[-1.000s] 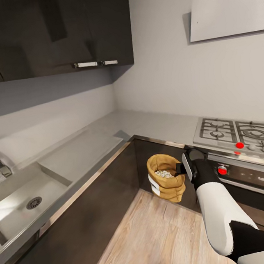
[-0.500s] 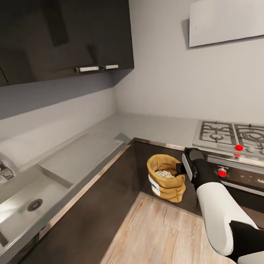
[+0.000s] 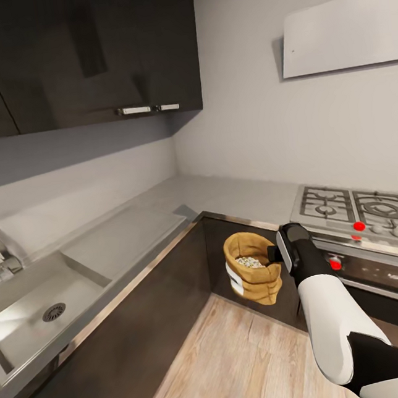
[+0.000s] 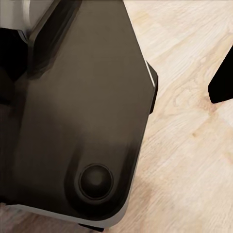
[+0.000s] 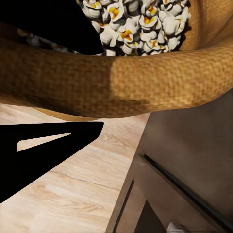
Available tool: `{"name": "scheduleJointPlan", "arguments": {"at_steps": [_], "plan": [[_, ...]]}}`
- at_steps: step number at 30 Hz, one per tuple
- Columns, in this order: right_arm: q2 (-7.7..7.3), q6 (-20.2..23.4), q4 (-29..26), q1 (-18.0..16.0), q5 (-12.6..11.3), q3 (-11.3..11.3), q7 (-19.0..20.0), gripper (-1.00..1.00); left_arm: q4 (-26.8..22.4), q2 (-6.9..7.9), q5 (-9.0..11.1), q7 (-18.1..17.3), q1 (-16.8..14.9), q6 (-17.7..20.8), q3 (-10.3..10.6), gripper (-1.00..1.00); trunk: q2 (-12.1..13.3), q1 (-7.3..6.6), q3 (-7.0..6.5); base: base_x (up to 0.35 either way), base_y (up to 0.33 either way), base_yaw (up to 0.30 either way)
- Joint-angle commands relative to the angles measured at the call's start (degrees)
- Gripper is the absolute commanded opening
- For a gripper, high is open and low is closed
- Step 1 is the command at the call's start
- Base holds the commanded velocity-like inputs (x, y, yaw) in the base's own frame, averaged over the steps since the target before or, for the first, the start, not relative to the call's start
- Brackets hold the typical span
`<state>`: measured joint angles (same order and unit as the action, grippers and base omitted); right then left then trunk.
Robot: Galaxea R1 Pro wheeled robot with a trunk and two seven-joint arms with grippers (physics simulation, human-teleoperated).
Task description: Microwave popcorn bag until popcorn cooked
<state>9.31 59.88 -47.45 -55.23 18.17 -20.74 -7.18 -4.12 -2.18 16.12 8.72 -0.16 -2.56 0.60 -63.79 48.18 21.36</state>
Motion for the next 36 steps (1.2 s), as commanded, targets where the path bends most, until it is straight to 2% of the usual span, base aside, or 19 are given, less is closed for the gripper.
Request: {"name": "scheduleJointPlan", "arguments": {"at_steps": [1,14,36], "plan": [[-0.01,0.1,0.0,-0.1,-0.2,-0.2,-0.3,-1.00,0.0,-0.01,0.3,0.2,0.0,-0.2,0.1,1.00,0.0,0.00,0.01,0.000,0.000,0.000],[0.01,0.1,0.2,-0.1,-0.6,-0.2,-0.3,-1.00,0.0,-0.10,0.3,0.2,0.0,-0.1,0.0,1.00,0.0,0.00,-0.04,-0.021,0.000,0.000],[-0.69,0.1,0.6,-0.1,-0.5,-0.2,-0.4,-1.00,-0.1,-0.10,0.4,0.2,0.0,-0.2,-0.2,1.00,0.0,0.00,-0.13,-0.330,0.000,-0.022]]}}
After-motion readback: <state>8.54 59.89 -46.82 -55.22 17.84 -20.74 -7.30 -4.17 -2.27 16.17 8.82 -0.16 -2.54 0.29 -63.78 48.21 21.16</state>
